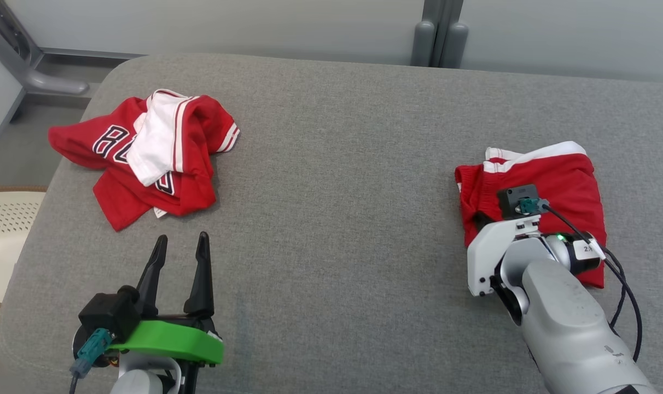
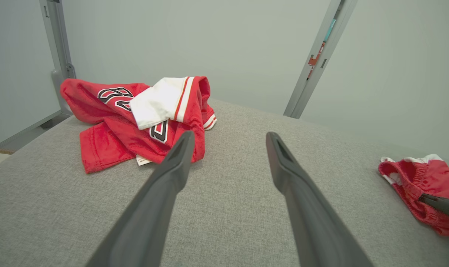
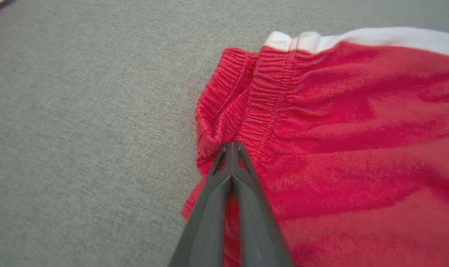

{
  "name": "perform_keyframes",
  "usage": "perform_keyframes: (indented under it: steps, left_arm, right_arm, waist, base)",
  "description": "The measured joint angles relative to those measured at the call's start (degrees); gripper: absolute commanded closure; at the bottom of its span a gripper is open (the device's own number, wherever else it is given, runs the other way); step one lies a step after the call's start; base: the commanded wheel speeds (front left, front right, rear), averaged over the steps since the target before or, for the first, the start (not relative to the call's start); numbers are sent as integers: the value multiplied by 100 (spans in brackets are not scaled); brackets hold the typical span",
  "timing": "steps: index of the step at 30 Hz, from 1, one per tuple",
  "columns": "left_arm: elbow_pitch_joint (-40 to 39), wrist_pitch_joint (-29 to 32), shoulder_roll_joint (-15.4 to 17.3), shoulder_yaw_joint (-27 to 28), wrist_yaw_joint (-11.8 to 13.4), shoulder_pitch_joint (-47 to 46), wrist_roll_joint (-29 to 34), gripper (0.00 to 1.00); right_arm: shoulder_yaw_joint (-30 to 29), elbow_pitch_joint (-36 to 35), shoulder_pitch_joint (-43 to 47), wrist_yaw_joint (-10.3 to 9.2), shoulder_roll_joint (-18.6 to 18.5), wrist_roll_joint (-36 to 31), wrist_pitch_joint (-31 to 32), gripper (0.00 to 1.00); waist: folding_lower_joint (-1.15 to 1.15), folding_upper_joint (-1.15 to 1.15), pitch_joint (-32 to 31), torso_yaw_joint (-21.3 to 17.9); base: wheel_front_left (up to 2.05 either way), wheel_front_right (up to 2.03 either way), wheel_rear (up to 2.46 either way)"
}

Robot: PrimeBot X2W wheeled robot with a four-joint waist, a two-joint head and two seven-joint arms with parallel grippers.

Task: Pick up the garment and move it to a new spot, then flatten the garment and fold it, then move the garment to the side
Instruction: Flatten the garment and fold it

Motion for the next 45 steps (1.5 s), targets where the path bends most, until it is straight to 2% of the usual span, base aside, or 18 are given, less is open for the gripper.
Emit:
perform_keyframes:
  steps: [4,9,10,11,12,17,21,26,30,36,45]
  left_arm:
    - [12,0,-4,1,0,-1,-1,0]
    - [9,0,-12,51,0,-1,-1,0]
    - [5,0,-13,62,0,2,-1,0]
    - [2,0,-13,78,0,8,0,0]
    - [-1,-1,-14,94,0,20,2,0]
    - [-36,0,-25,200,-1,165,37,0]
    - [-76,0,-38,293,-1,311,81,0]
    - [-115,-1,-52,391,-1,444,132,0]
    - [-129,-1,-54,453,-1,449,167,0]
    - [-71,-1,-62,427,-1,445,313,0]
    - [66,-1,-75,458,-1,444,361,0]
  right_arm:
    - [568,193,-194,0,1,591,-88,100]
    - [1226,45,-264,0,5,1279,-291,100]
    - [1280,-19,-261,0,4,1360,-348,96]
    - [1310,-105,-250,0,4,1439,-437,8]
    - [1311,-197,-222,0,4,1460,-556,0]
    - [907,-773,242,0,3,1341,-1188,0]
    - [225,-1692,913,0,-59,1020,-1470,0]
    - [-512,-3193,1934,-1,-107,575,-1428,0]
    - [-711,-4002,2514,-1,-80,464,-960,0]
    - [-788,-4600,2942,0,-124,393,-513,0]
    - [-759,-4798,3122,-1,-209,591,-255,0]
  waist:
    - [0,0,6,35]
    - [0,0,-37,4]
    - [0,0,-55,-8]
    - [0,0,-80,-24]
    - [0,0,-111,-43]
    - [0,0,-277,-175]
    - [0,0,-450,-327]
    - [0,0,-642,-588]
    - [0,0,-739,-832]
    - [0,0,-819,-1150]
    - [0,0,-875,-1414]
  base:
    - [0,0,0]
    - [0,0,0]
    - [0,0,0]
    - [0,0,0]
    - [0,0,0]
    - [0,0,0]
    - [0,0,0]
    - [0,0,0]
    - [0,0,0]
    - [0,0,0]
    - [0,0,0]
